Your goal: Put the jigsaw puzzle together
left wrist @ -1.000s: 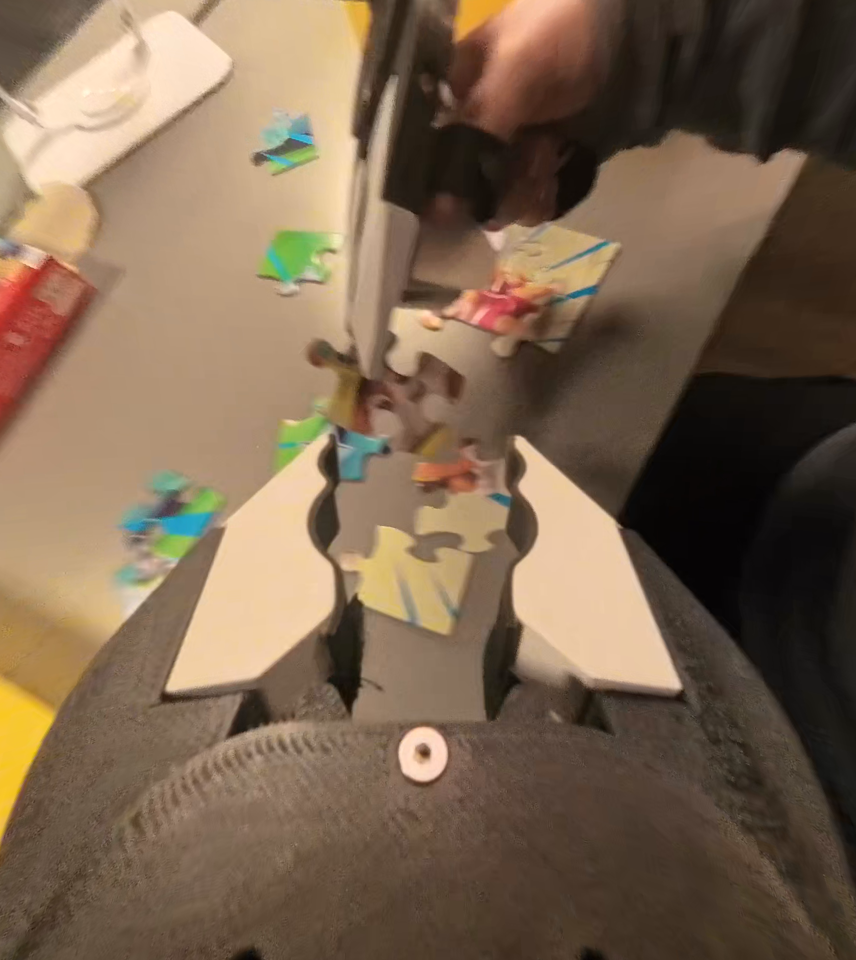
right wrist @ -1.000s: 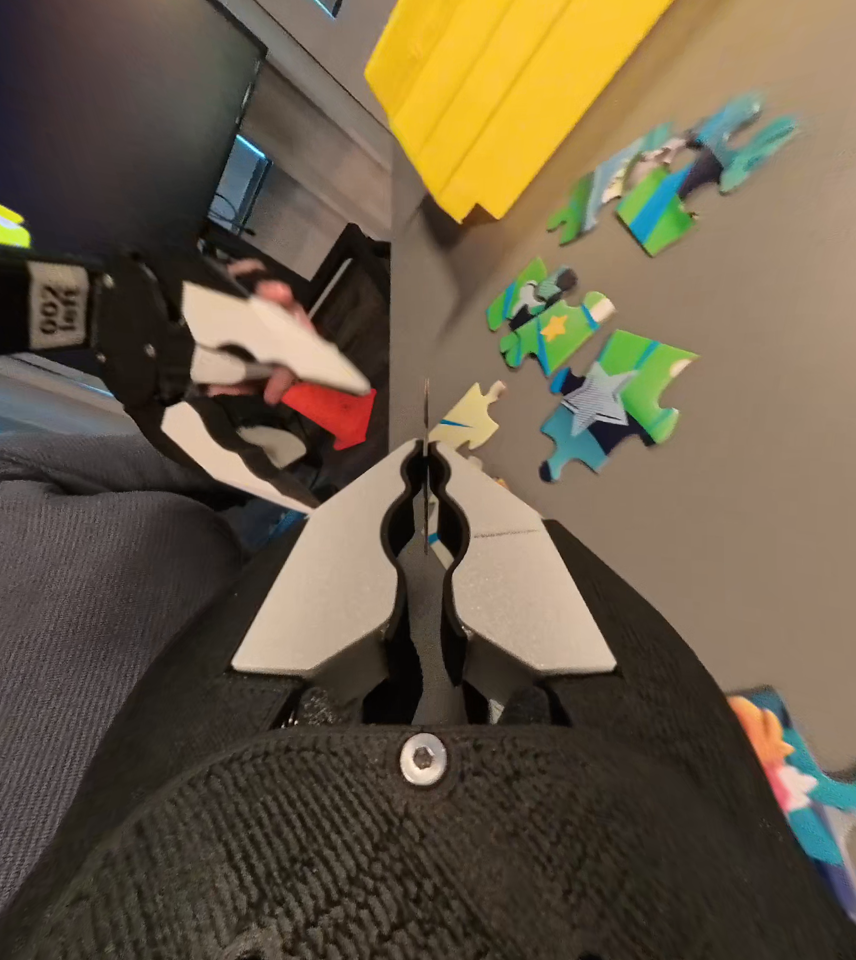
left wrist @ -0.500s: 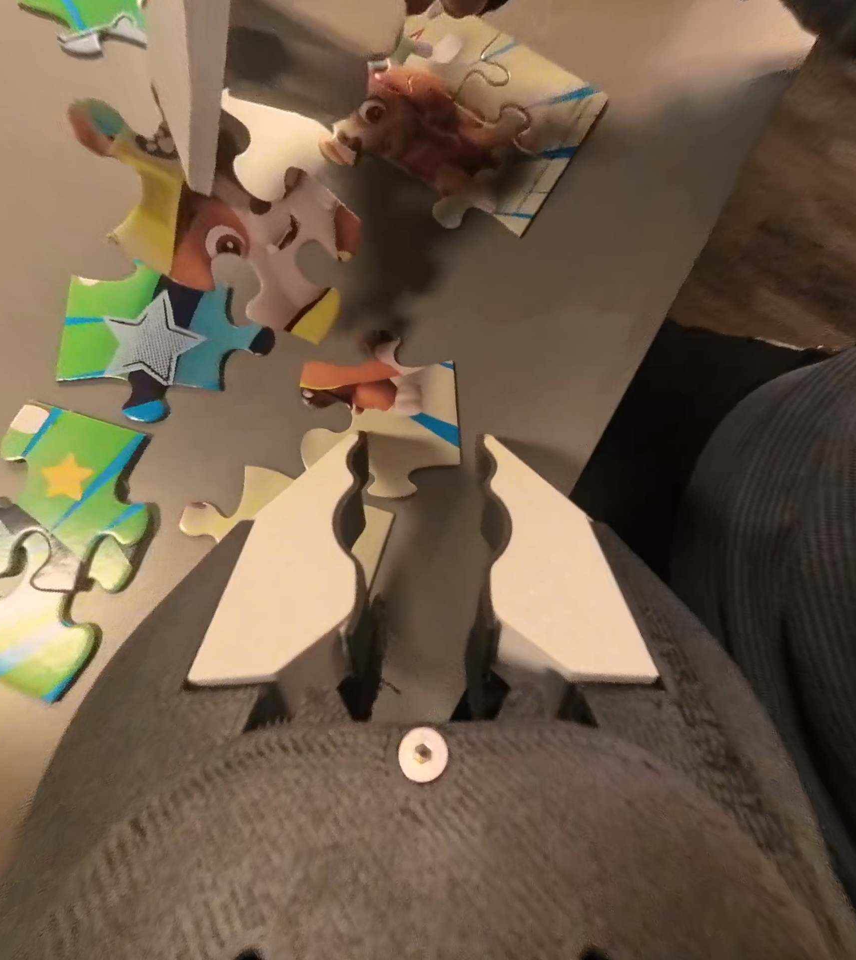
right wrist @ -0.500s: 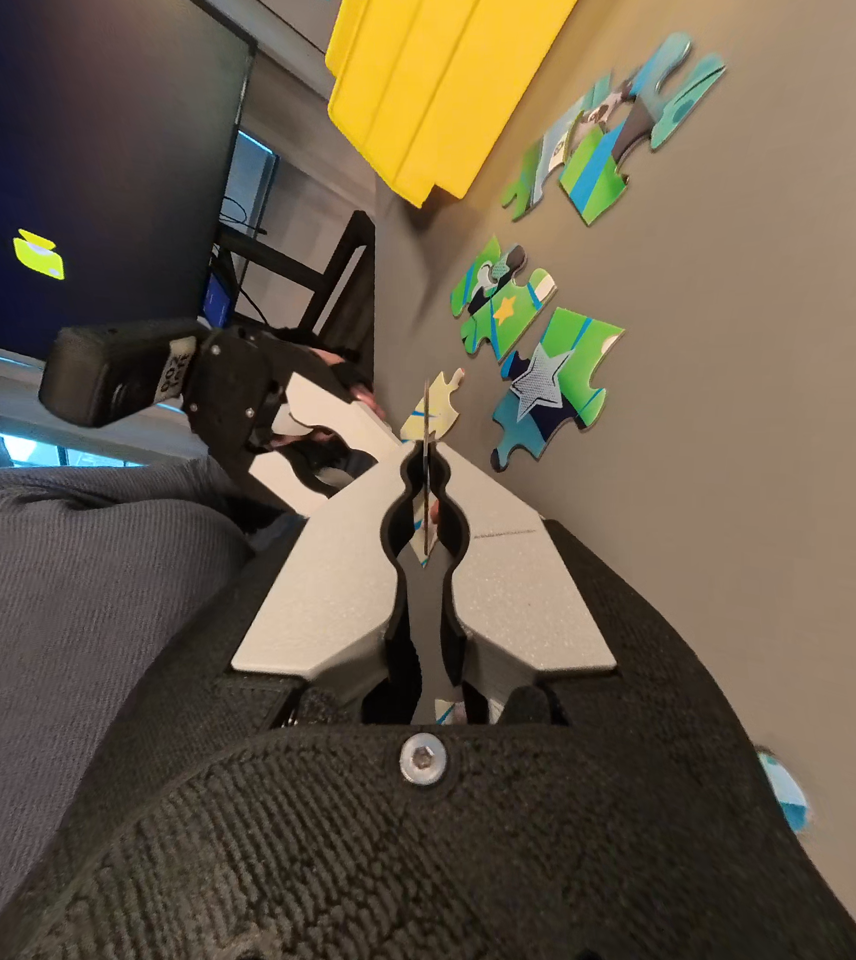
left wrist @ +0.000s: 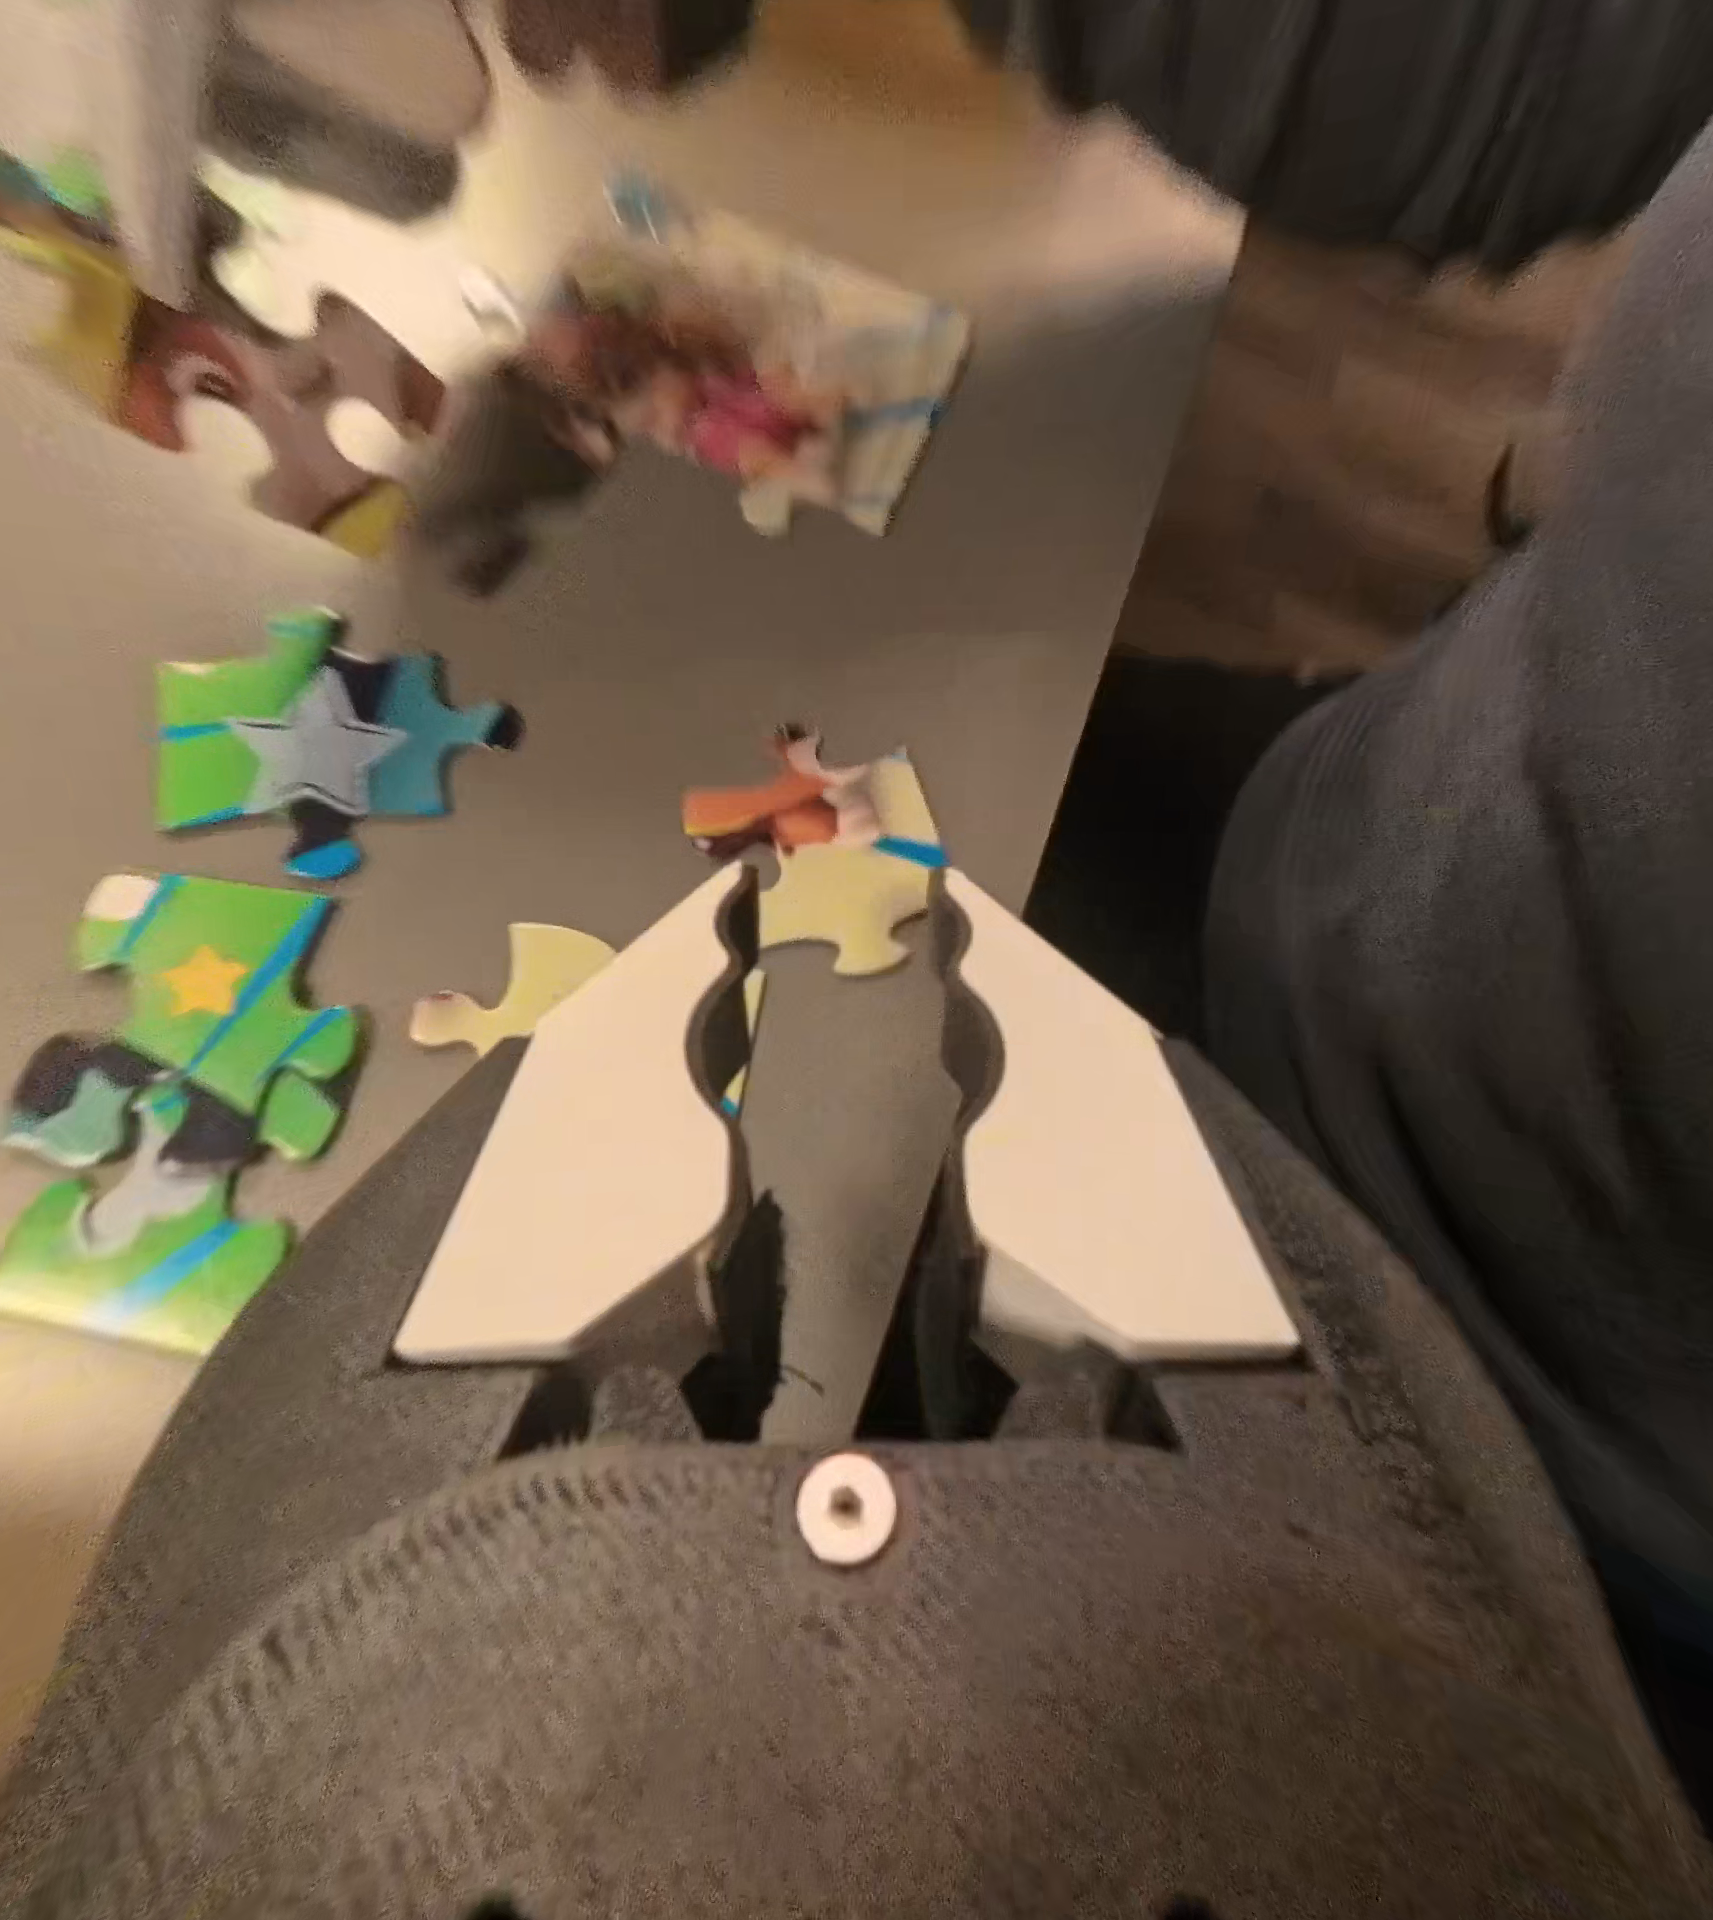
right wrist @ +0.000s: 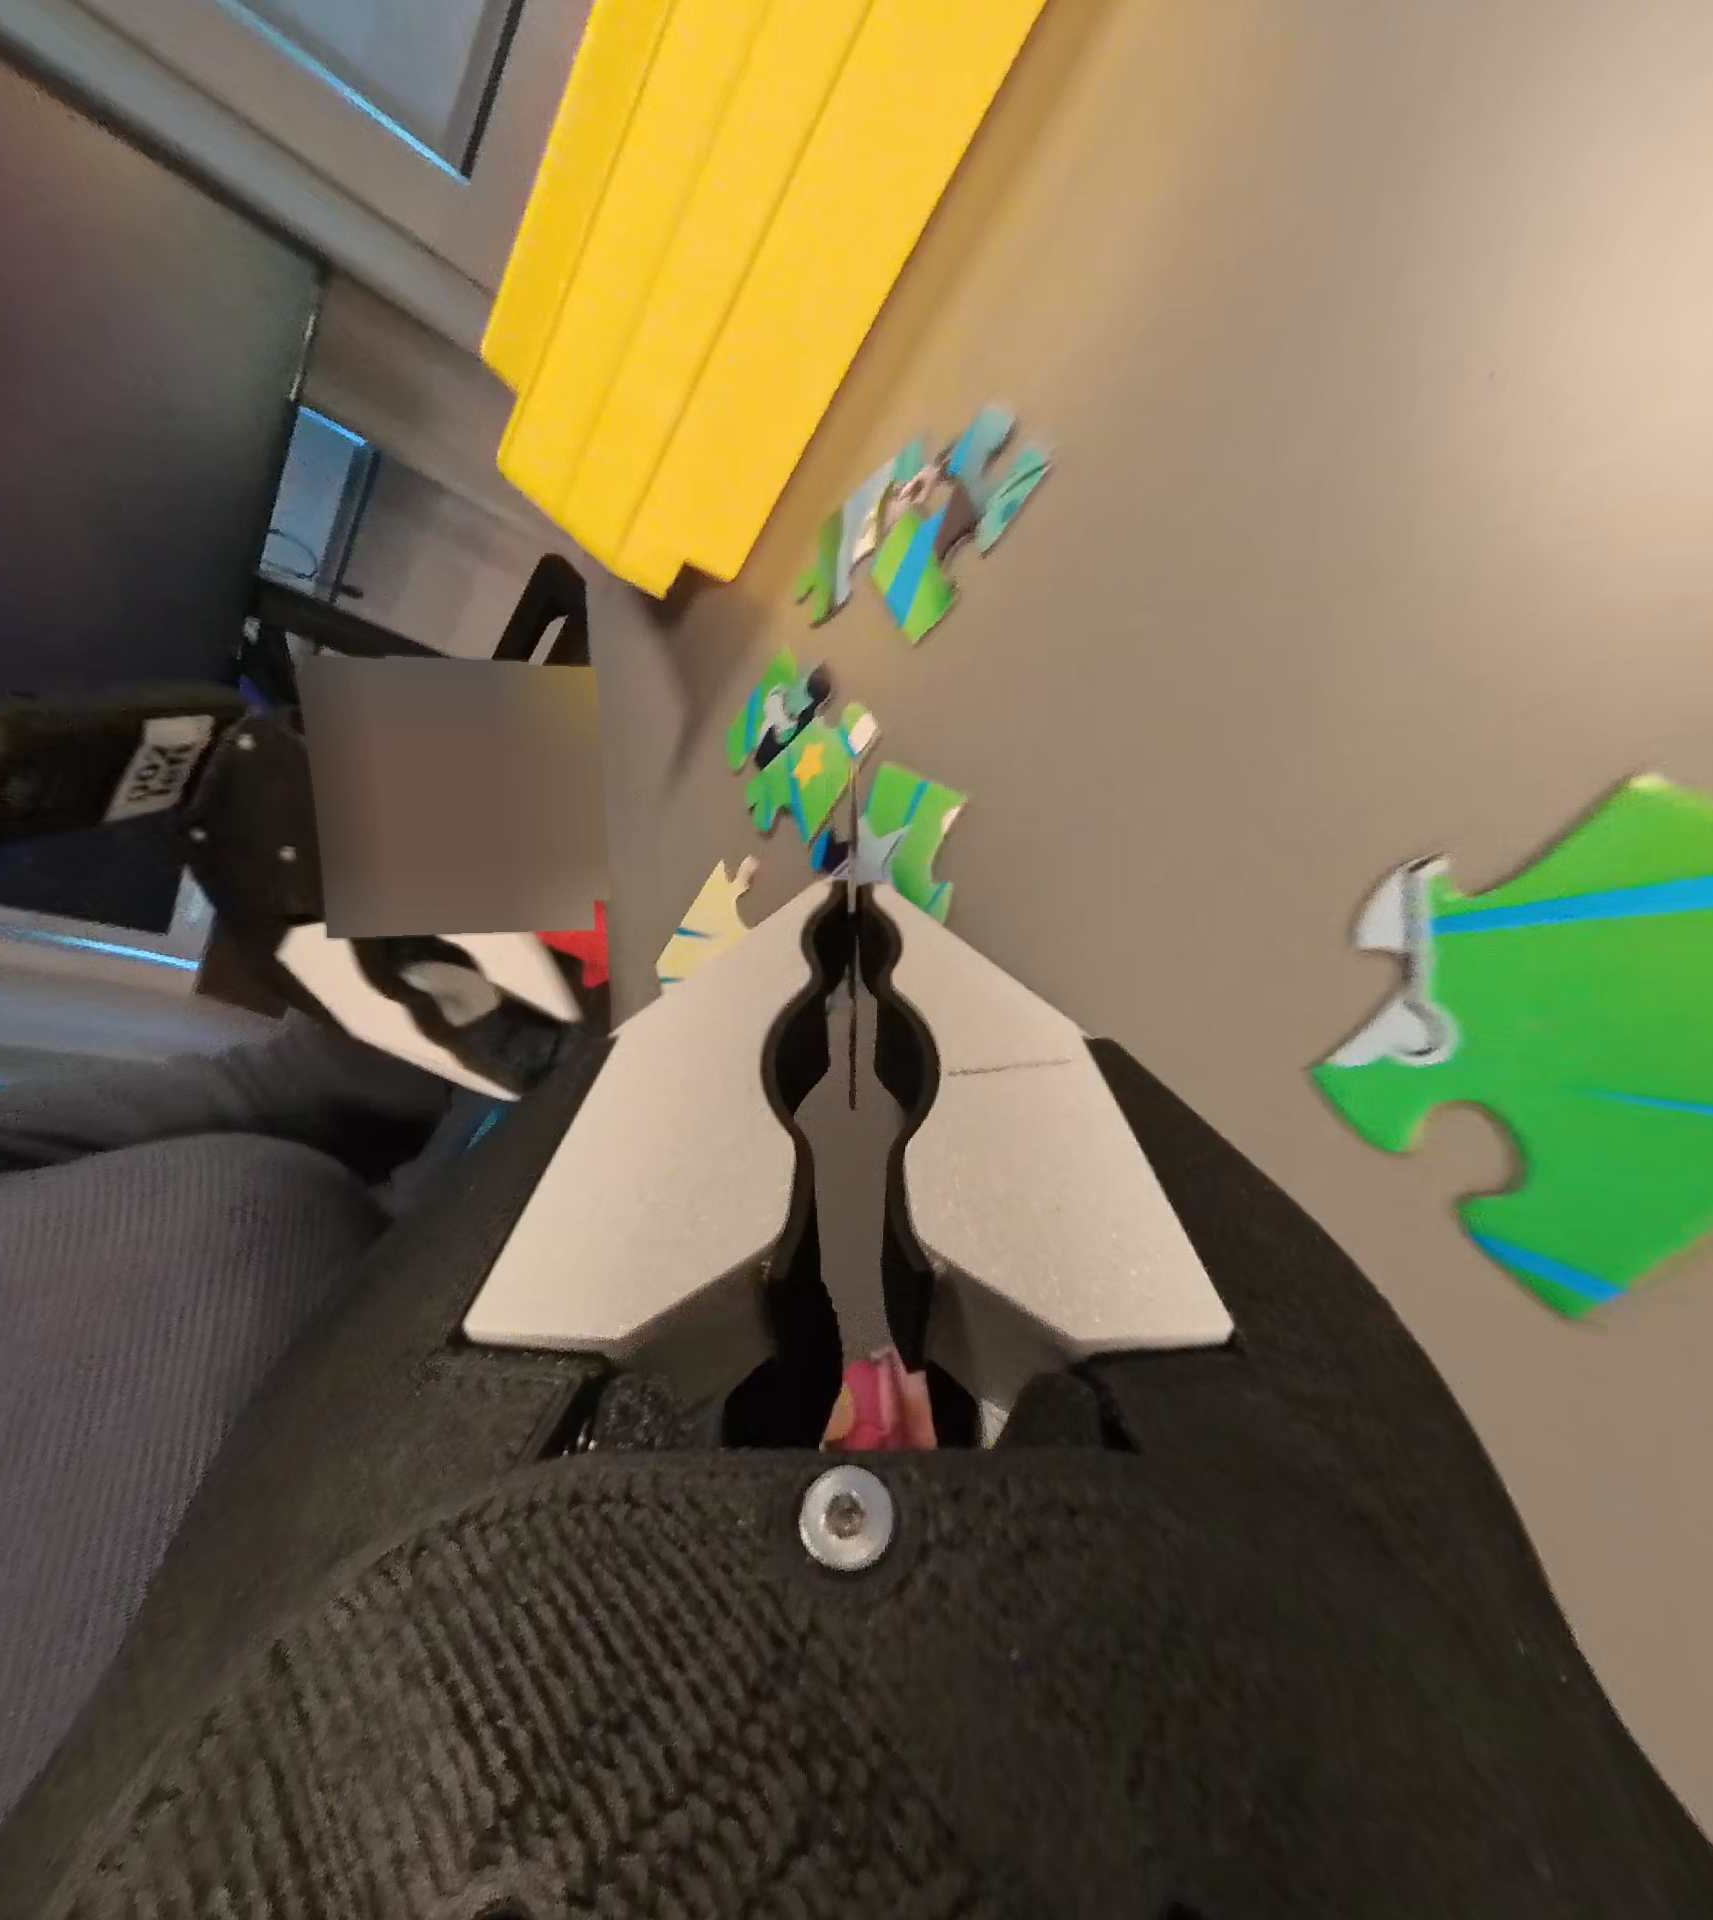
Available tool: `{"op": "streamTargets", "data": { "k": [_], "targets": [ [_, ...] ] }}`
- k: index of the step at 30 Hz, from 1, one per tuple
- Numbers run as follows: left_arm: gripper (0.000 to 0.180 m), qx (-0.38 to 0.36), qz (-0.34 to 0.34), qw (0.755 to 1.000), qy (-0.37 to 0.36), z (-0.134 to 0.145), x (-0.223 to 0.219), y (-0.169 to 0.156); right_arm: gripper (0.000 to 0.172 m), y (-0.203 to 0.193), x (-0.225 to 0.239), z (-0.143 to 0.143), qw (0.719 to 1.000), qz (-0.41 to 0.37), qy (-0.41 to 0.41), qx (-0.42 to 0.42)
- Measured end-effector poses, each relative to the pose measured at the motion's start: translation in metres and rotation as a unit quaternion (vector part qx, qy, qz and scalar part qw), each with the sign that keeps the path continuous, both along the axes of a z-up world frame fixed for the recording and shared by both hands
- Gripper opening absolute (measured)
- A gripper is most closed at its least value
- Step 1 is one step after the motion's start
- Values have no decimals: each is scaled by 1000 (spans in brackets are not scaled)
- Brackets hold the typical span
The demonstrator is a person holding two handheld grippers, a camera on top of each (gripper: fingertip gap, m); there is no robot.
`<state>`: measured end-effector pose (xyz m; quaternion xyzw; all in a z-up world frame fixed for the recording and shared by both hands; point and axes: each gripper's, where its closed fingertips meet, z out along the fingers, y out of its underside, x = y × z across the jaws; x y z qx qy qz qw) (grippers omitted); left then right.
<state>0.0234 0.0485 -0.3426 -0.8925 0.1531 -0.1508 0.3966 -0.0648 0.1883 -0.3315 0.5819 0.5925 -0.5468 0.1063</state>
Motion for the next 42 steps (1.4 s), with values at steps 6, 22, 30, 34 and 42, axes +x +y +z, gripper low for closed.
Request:
{"op": "streamTargets", "data": {
  "k": [6, 22, 30, 34, 42],
  "targets": [
    [31, 165, 169, 972, -13, 70, -60, -30, 0, 23, -31, -16, 998, 1, -45, 46],
    [48, -70, 312, 935, 155, 51, -262, -109, 50, 83, -41, 64, 883, -197, 258, 338],
    [66, -274, 66, 939, 200, -20, -298, -92, 39, 132, 28, 83, 732, -368, 371, 438],
    [57, -332, 34, 915, 226, -37, -311, -96, 32, 152, 56, 87, 636, -448, 409, 477],
    [47, -367, 58, 900, 229, -37, -313, -95, 33, 148, 43, 75, 654, -421, 398, 487]
  ]
}}
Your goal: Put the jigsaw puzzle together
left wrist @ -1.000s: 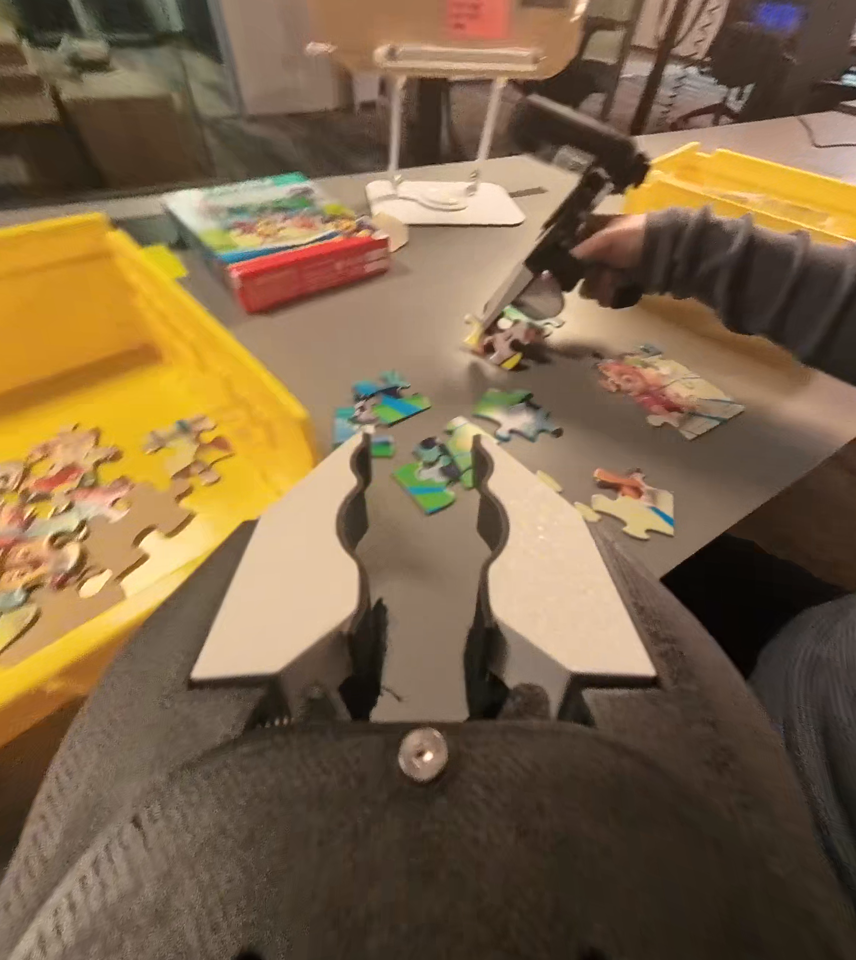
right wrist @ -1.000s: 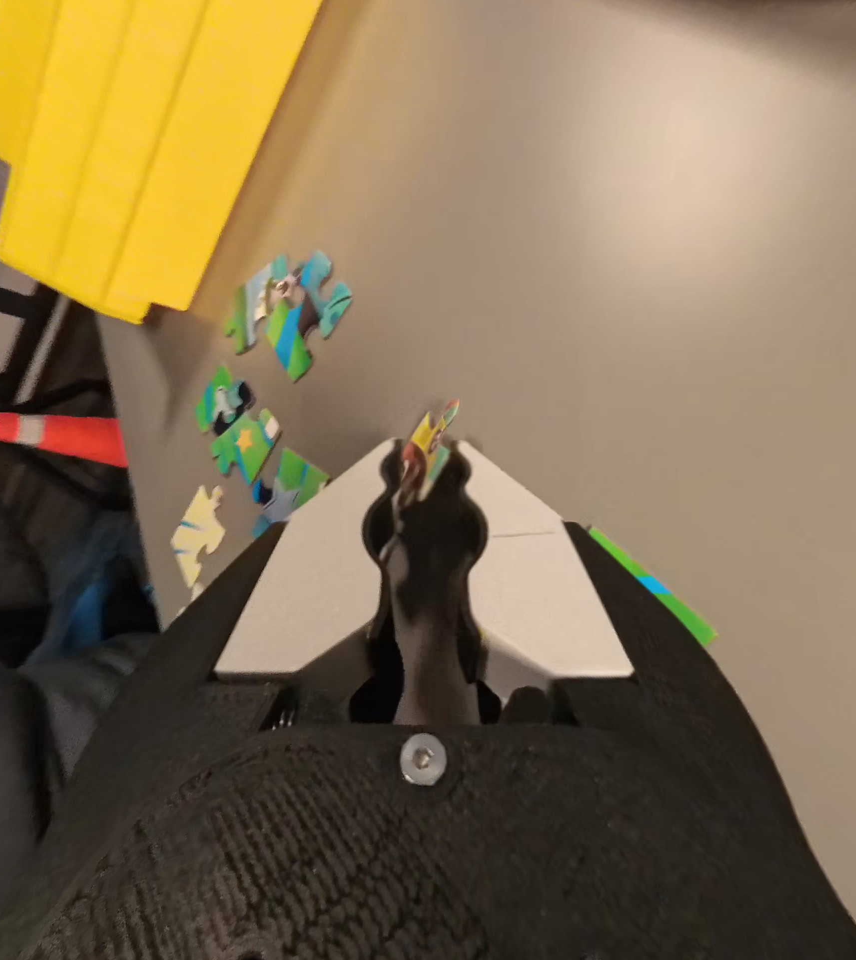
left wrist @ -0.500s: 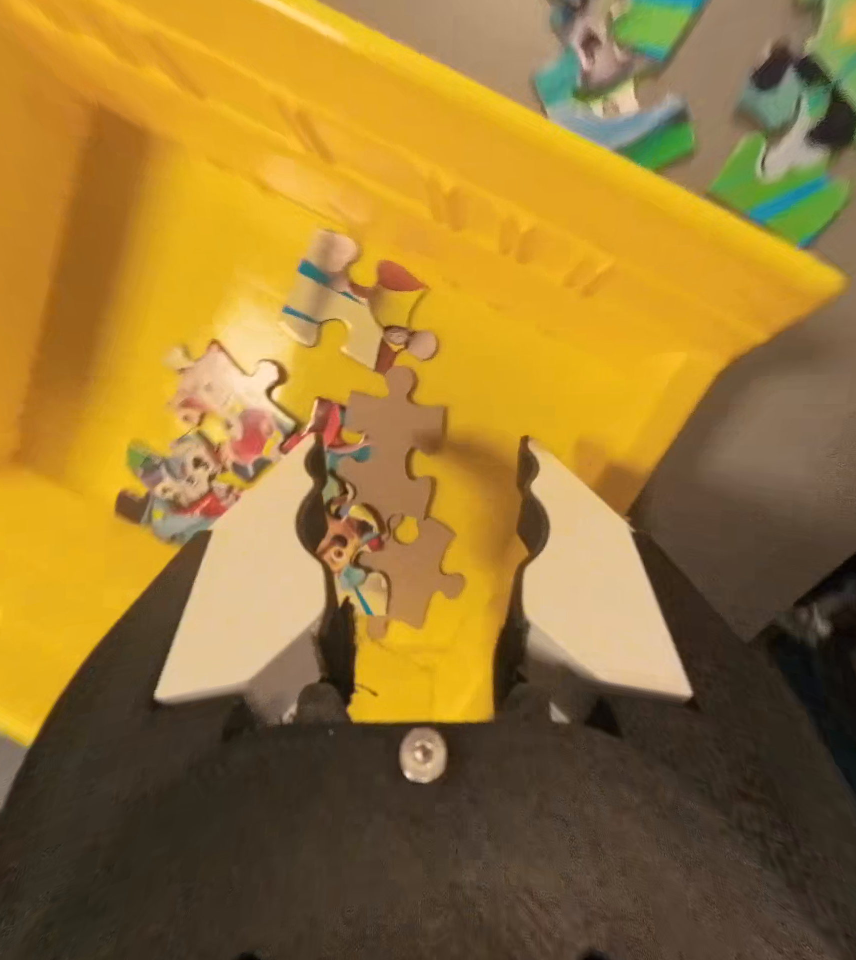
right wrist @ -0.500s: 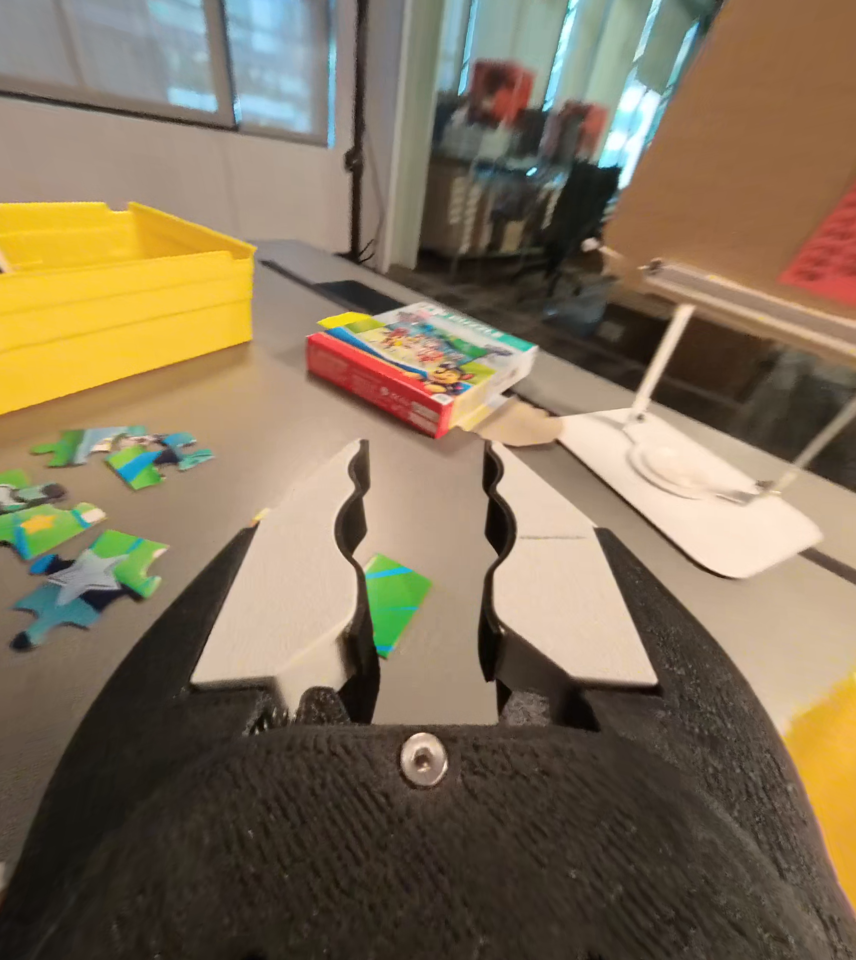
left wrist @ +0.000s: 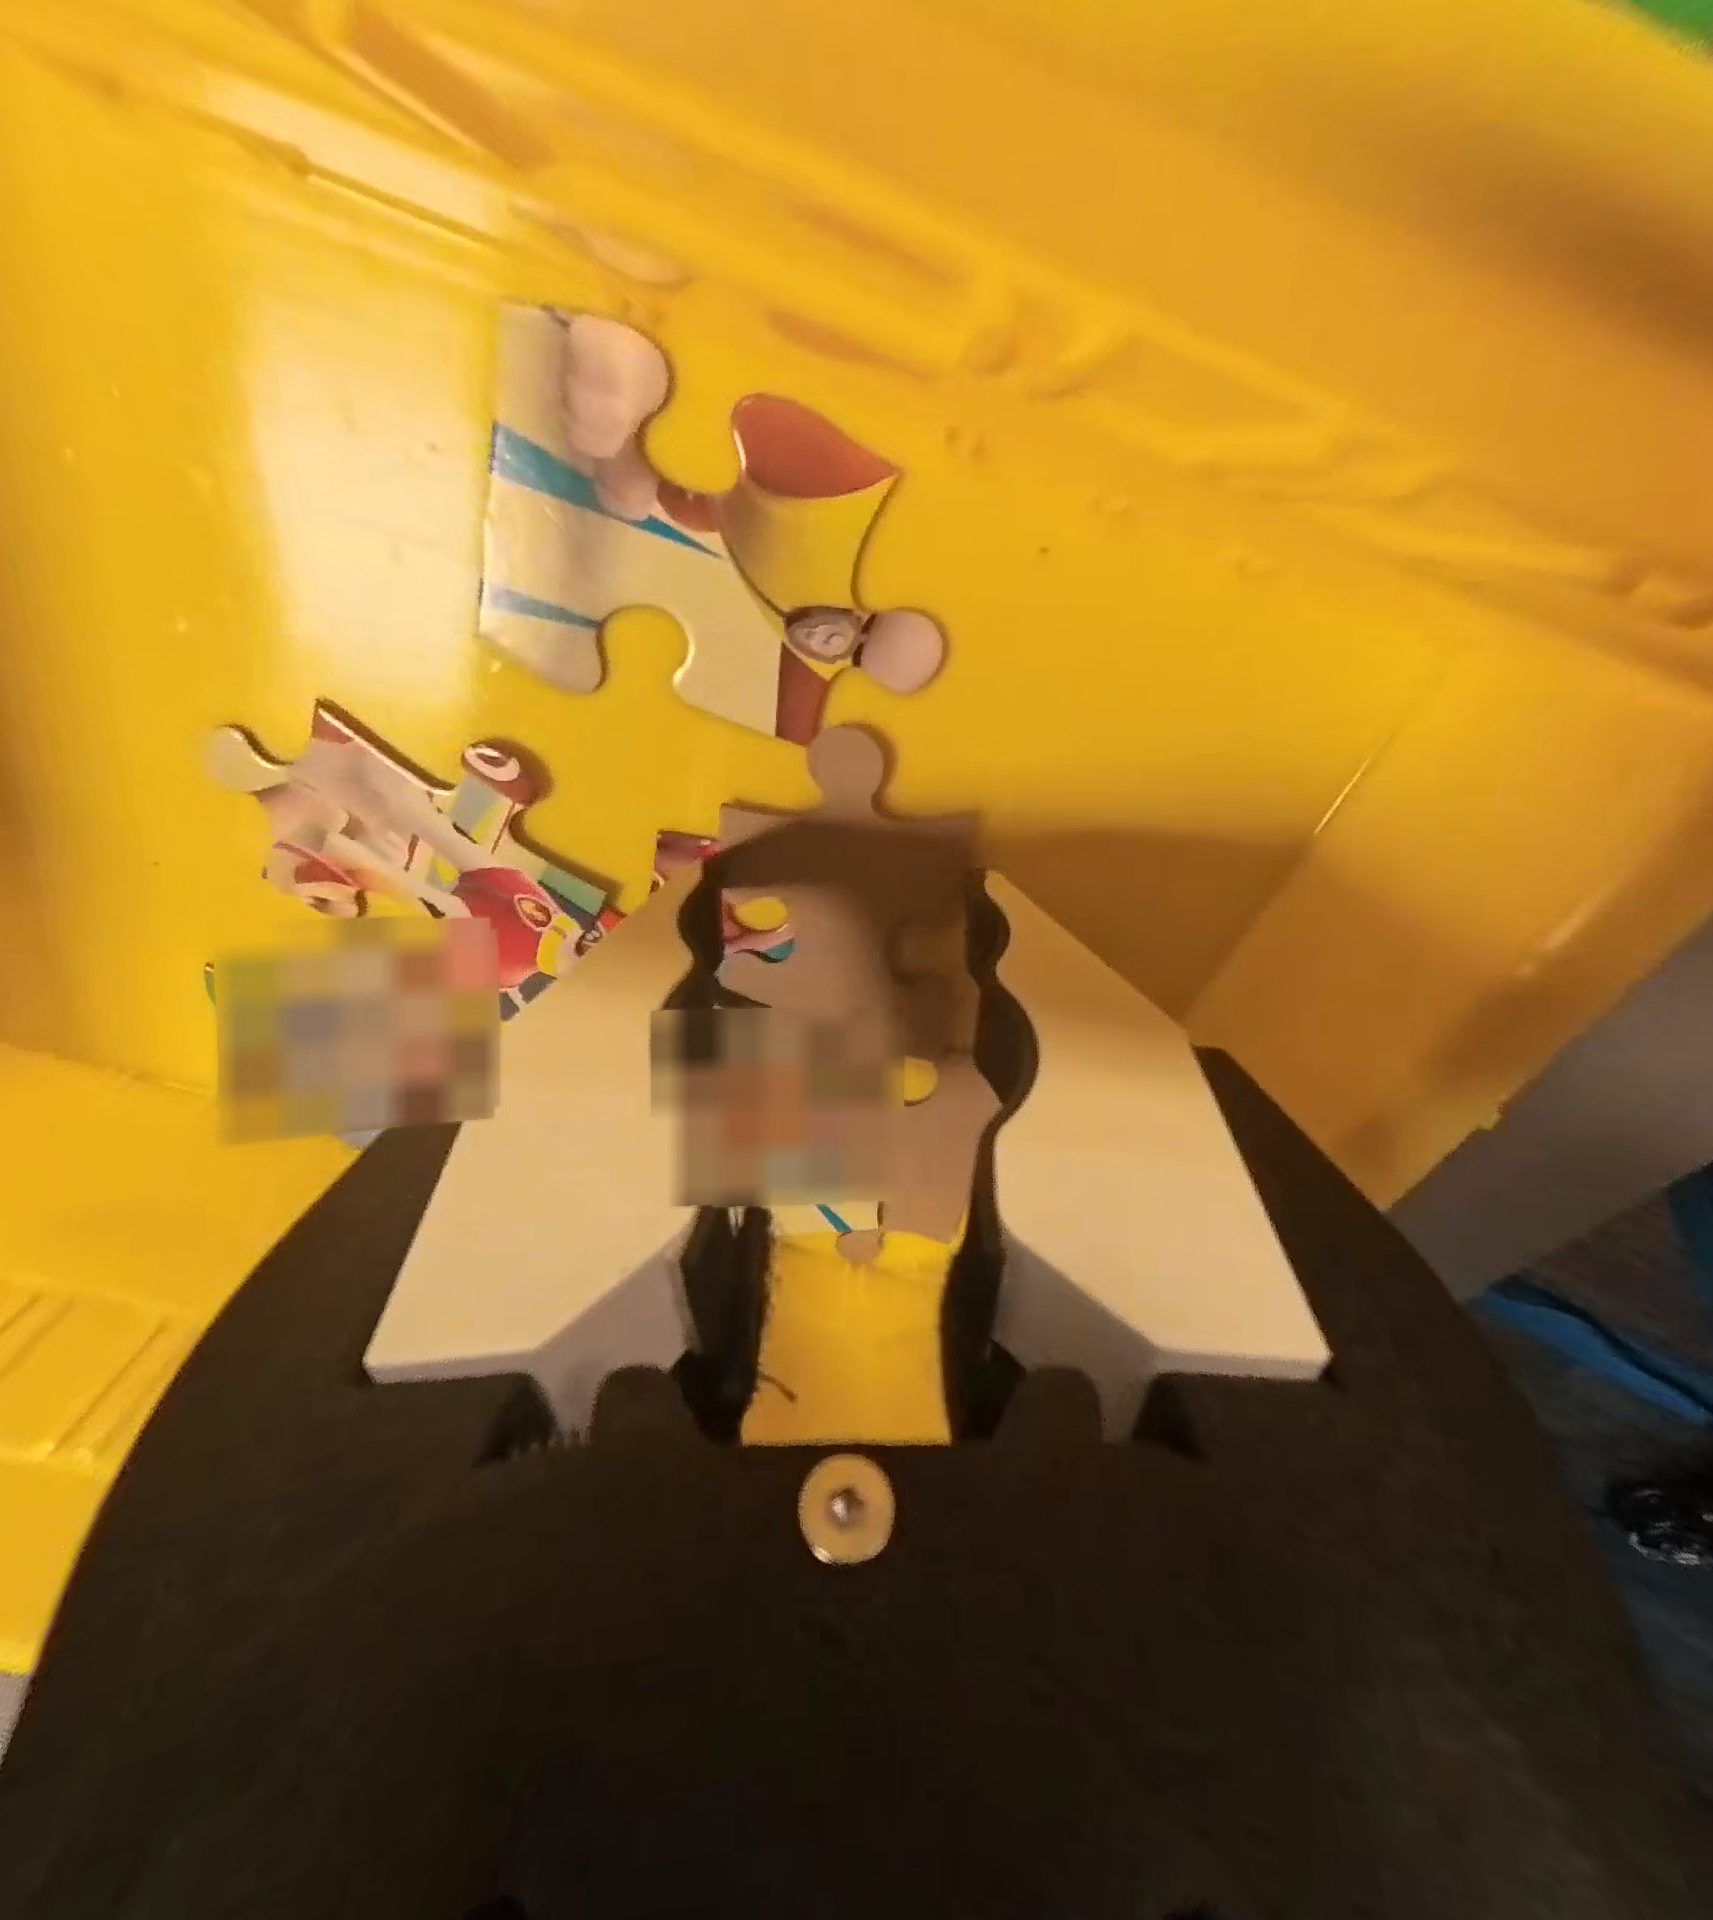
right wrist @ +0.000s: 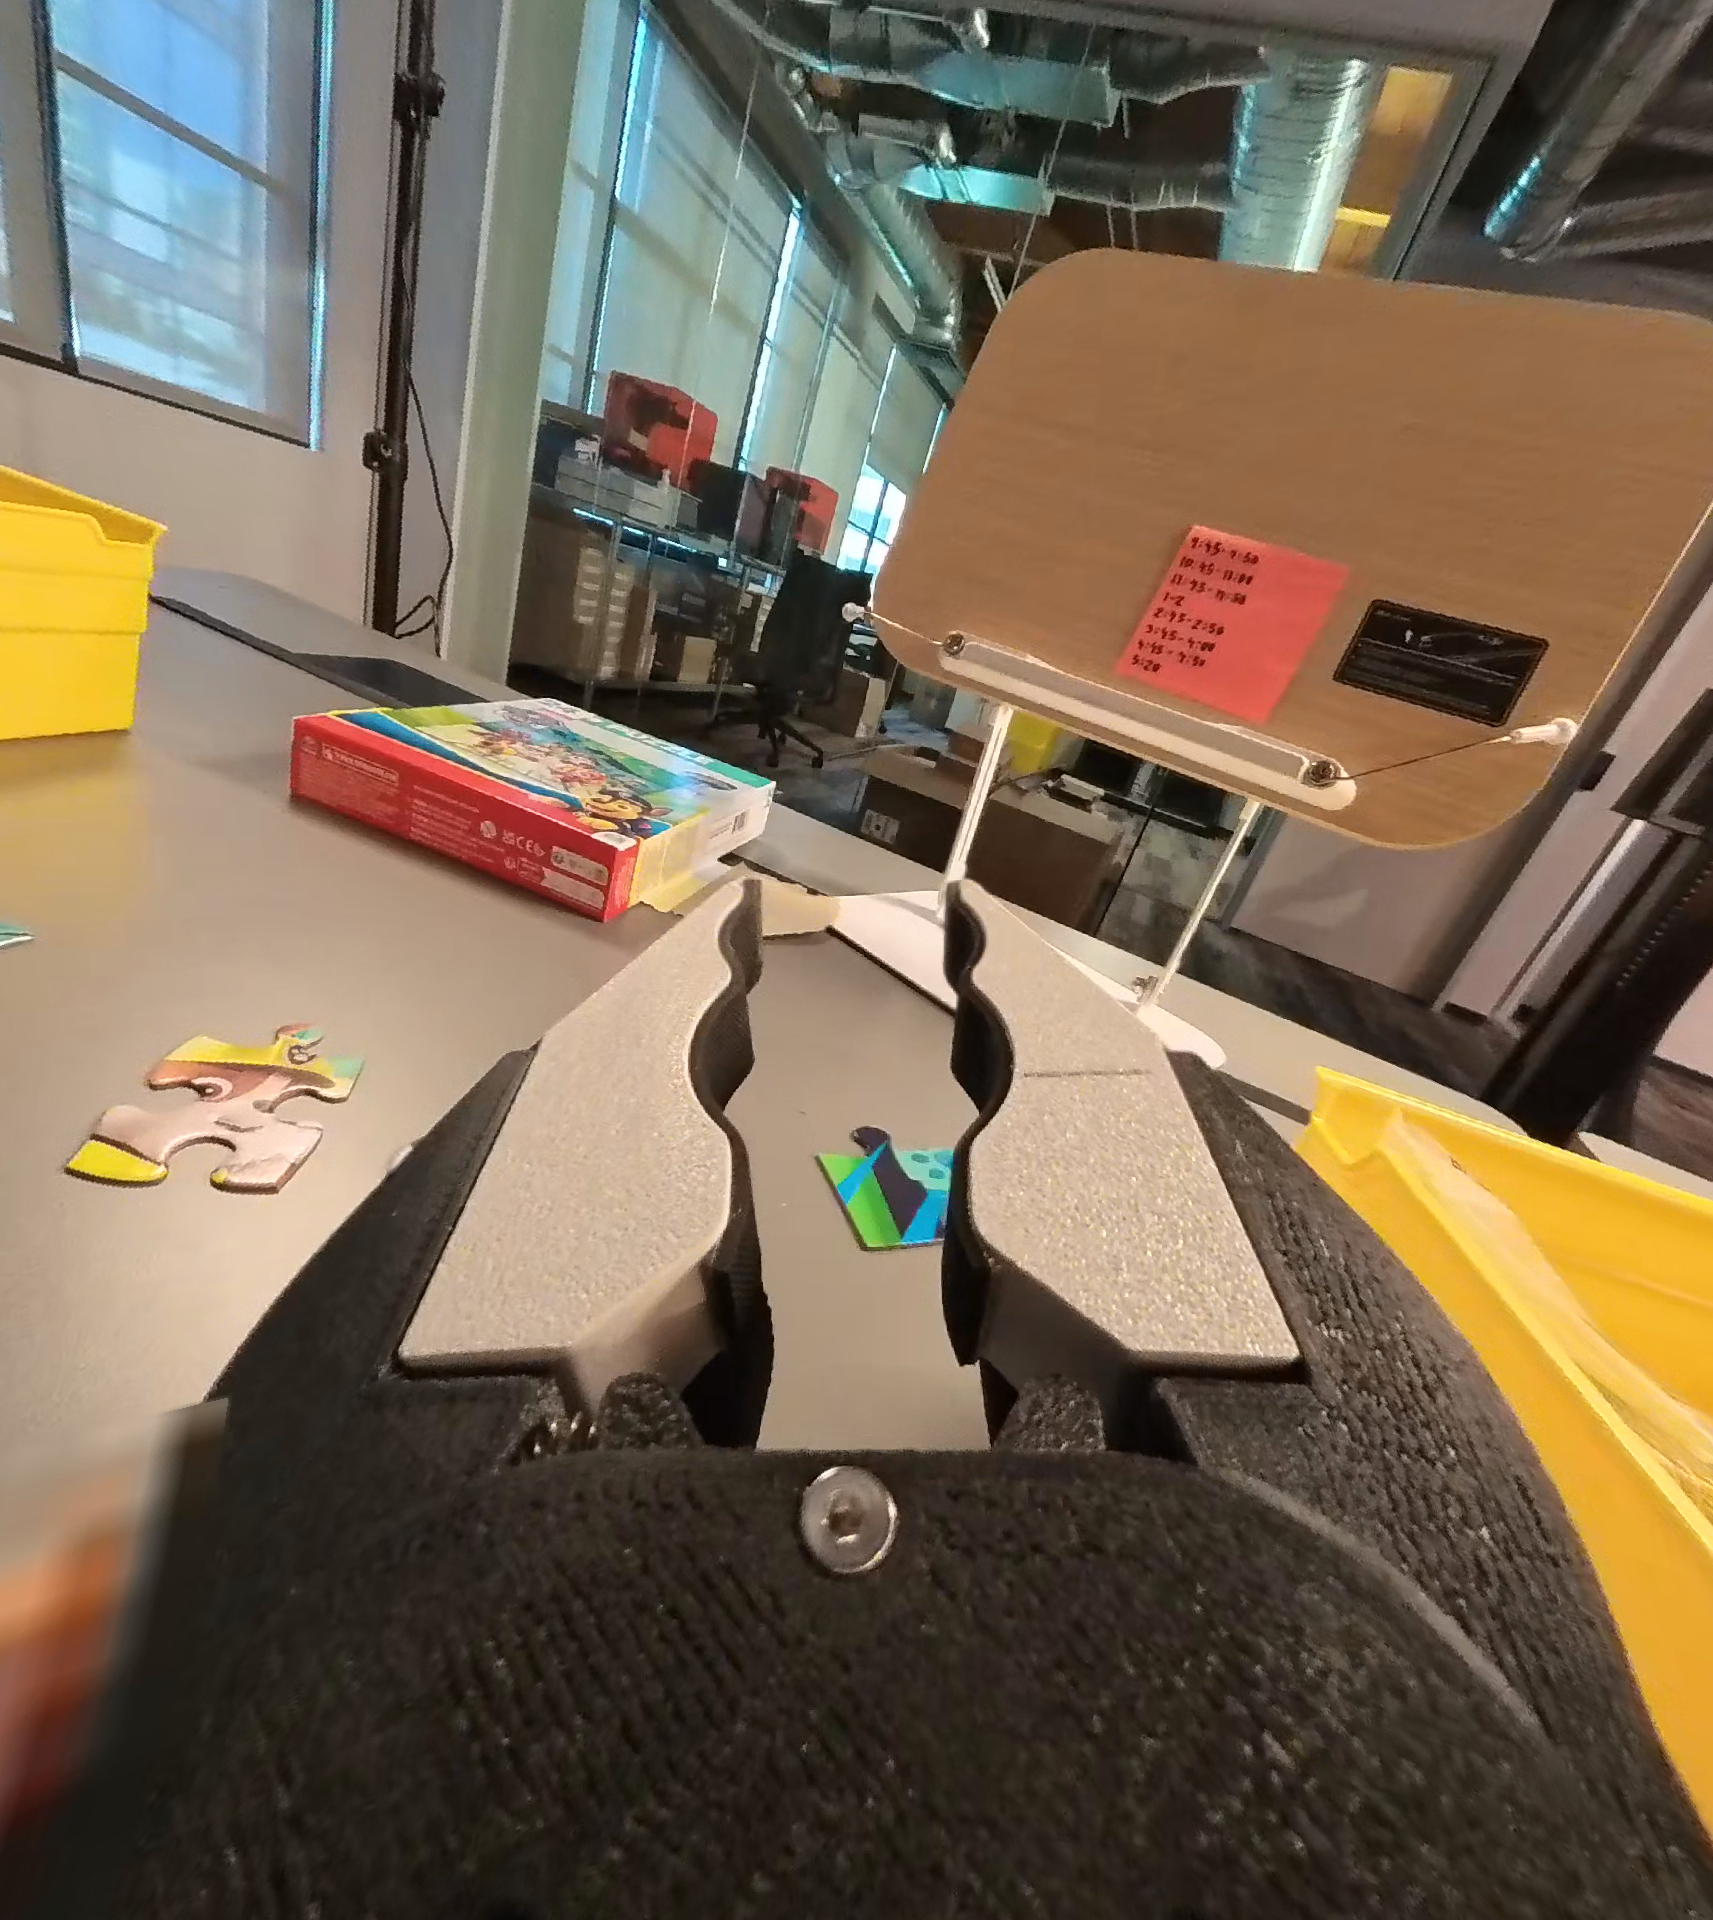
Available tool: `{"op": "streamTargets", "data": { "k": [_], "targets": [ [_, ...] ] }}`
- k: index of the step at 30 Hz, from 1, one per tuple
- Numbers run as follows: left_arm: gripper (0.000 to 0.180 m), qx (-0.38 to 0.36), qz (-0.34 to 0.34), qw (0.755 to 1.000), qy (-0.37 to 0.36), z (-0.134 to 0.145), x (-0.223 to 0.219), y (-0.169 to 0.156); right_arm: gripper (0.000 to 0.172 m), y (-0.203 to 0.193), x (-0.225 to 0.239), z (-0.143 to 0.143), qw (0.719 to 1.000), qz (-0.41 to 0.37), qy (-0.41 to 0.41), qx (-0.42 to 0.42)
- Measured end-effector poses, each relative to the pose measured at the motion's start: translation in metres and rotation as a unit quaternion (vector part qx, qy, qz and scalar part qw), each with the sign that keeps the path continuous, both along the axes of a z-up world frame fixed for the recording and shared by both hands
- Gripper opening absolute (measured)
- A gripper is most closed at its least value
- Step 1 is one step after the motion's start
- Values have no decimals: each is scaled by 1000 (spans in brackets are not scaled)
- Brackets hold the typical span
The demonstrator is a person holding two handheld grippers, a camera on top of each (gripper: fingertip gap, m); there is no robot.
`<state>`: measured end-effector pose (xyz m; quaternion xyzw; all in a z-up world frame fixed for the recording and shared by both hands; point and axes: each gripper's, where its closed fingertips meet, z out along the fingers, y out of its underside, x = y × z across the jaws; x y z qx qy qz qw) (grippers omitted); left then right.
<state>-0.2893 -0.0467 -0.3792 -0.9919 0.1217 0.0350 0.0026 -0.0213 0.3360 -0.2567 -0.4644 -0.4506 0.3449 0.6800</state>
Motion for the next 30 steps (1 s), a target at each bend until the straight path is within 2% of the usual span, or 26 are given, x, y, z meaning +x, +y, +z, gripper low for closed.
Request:
{"op": "streamTargets", "data": {
  "k": [3, 5, 7, 9, 10, 11, 13, 14, 16, 17, 18, 19, 24, 30],
  "targets": [
    [46, 32, 6, 999, -9, 2, 3, 0, 33, -2, 1, 0, 1000, 7, 2, -5],
    [46, 93, 30, 995, 2, 14, -1, 4, 33, -2, 1, 0, 1000, 11, 4, -11],
    [46, 198, 63, 978, 24, 43, -11, 14, 33, -1, 0, -1, 1000, 15, 4, -17],
    [46, 340, 80, 937, 21, 89, -12, 26, 33, -1, -1, -2, 1000, 19, 3, -23],
    [46, 421, 85, 903, -1, 118, -6, 32, 33, -1, -1, -2, 1000, 19, 3, -24],
    [46, 503, 82, 860, -43, 150, 5, 36, 32, -2, -1, -2, 1000, 21, 4, -23],
    [46, 638, 55, 752, -156, 213, 31, 31, 33, -2, -1, -2, 999, 22, 3, -23],
    [46, 683, 31, 695, -225, 240, 45, 23, 32, -2, -1, -2, 999, 22, 3, -23],
    [46, 731, -14, 581, -358, 281, 64, 0, 32, -2, -1, -2, 999, 23, 2, -23],
    [46, 738, -31, 538, -406, 293, 69, -11, 32, -3, -2, -3, 999, 24, 1, -24],
    [45, 741, -44, 508, -437, 301, 72, -17, 32, -3, -2, -3, 999, 26, 1, -24],
    [45, 741, -52, 492, -453, 304, 75, -20, 32, -4, -1, -2, 999, 27, 2, -25],
    [45, 730, -77, 471, -489, 310, 92, -15, 32, -5, -2, -3, 999, 31, -1, -26],
    [45, 726, -78, 477, -489, 309, 102, -2, 32, -5, -4, -6, 999, 36, -5, -32]
  ]
}}
